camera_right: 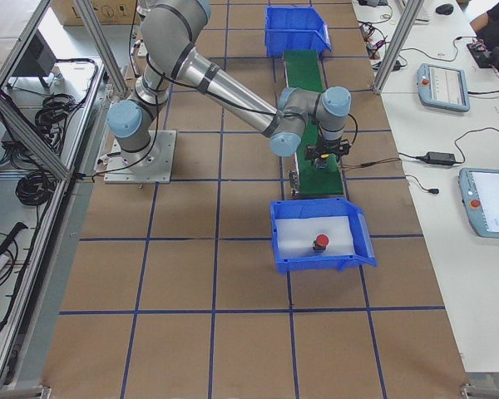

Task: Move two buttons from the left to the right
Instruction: 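Close the right gripper on the yellow button at the belt end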

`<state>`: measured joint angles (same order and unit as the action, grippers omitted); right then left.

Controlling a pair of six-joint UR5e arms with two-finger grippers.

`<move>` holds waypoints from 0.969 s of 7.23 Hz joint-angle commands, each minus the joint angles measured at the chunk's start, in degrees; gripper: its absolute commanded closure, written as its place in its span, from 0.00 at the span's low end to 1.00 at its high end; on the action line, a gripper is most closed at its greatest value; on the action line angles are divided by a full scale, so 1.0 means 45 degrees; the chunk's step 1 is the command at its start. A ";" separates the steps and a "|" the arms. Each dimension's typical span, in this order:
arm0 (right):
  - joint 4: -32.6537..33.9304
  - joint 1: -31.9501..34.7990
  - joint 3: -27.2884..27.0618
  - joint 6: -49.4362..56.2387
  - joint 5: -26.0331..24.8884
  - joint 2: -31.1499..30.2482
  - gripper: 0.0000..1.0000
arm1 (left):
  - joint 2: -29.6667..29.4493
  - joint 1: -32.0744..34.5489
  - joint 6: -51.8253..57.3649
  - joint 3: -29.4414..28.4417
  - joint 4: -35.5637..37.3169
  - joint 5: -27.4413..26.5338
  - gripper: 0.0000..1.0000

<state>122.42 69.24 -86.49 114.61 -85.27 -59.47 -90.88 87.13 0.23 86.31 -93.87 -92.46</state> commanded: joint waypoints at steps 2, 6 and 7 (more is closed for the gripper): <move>0.0021 -0.0015 0.0117 0.0000 -0.0171 0.0130 0.37 | 0.0020 -0.0006 -0.0013 -0.0019 -0.0020 0.0019 0.00; -0.0075 -0.0015 0.0505 0.0136 -0.0618 -0.0025 0.89 | 0.0019 -0.0025 -0.0013 0.0000 0.0000 0.0000 0.00; -0.1062 -0.0092 0.1514 0.0833 -0.0911 -0.0297 0.89 | -0.0019 -0.0006 -0.0090 0.0000 0.0000 0.0116 0.00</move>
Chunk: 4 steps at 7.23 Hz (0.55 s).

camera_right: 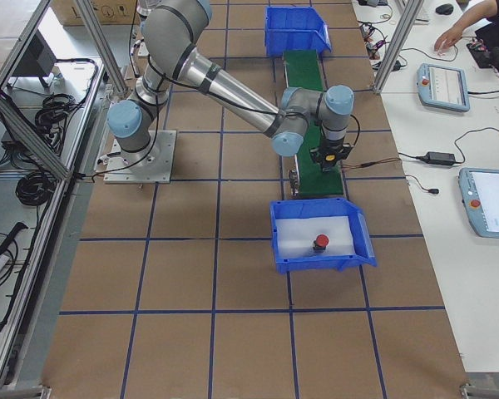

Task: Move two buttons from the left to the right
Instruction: 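Carry the yellow button into the blue bin and release it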

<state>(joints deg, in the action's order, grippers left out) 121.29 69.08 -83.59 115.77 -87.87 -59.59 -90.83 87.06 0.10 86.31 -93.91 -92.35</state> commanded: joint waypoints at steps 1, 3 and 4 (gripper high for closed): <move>-0.1496 -0.0425 0.1711 0.1219 -0.0510 -0.0214 0.89 | -0.0012 -0.0011 0.0036 0.0058 0.0010 0.0034 0.00; -0.1484 -0.2411 0.2109 0.3328 -0.0551 -0.0039 0.89 | -0.0031 0.0048 0.0017 0.0117 -0.0087 0.0053 0.00; -0.1484 -0.3252 0.2168 0.3876 -0.0473 0.0117 0.90 | 0.0046 -0.0010 0.0017 0.0137 -0.0068 -0.0024 0.00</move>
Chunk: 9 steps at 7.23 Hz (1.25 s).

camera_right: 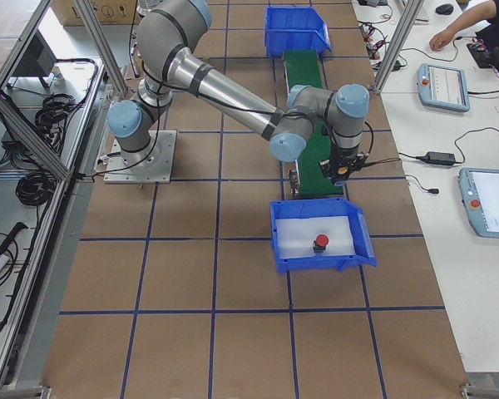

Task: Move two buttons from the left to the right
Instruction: 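Carry the yellow button into the blue bin and release it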

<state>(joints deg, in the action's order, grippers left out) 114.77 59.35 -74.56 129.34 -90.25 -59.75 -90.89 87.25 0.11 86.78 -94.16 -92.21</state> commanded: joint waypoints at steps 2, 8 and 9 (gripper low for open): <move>-0.0016 -0.1744 -0.0109 0.1604 0.0911 0.0735 0.90 | 0.0061 -0.0014 0.0014 0.0033 -0.0013 -0.0075 0.00; 0.0941 -0.2251 -0.1322 0.2118 0.1151 0.1383 0.58 | 0.0081 -0.0092 0.0053 0.0072 -0.0111 -0.0114 0.00; 0.0825 -0.2252 -0.1361 0.2118 0.1092 0.1363 0.01 | 0.0081 -0.0266 0.0053 0.0091 -0.0072 -0.0153 0.00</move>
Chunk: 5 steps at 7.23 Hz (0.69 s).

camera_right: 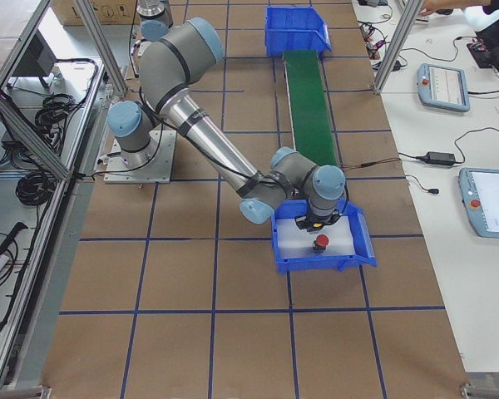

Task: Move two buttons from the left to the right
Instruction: 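Carry the yellow button into the blue bin and release it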

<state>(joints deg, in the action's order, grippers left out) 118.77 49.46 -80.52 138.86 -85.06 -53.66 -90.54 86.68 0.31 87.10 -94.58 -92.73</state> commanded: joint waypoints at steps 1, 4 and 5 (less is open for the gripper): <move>-0.0124 -0.0053 0.0002 -0.0056 -0.0121 -0.0029 0.00 | -0.0017 -0.0180 0.0010 0.0135 -0.0018 -0.0019 0.00; -0.2396 -0.0053 0.0158 -0.0270 -0.0744 -0.2050 0.00 | 0.0257 -0.0219 0.0049 0.0292 -0.0057 -0.0429 0.00; -0.3724 -0.0053 0.0139 -0.0774 -0.0979 -0.3221 0.00 | 0.0237 -0.0103 0.0029 0.0389 -0.0173 -0.0391 0.00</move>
<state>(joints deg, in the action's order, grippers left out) 108.85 49.22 -79.96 137.25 -88.12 -62.31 -89.48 85.86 0.50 88.40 -94.93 -94.46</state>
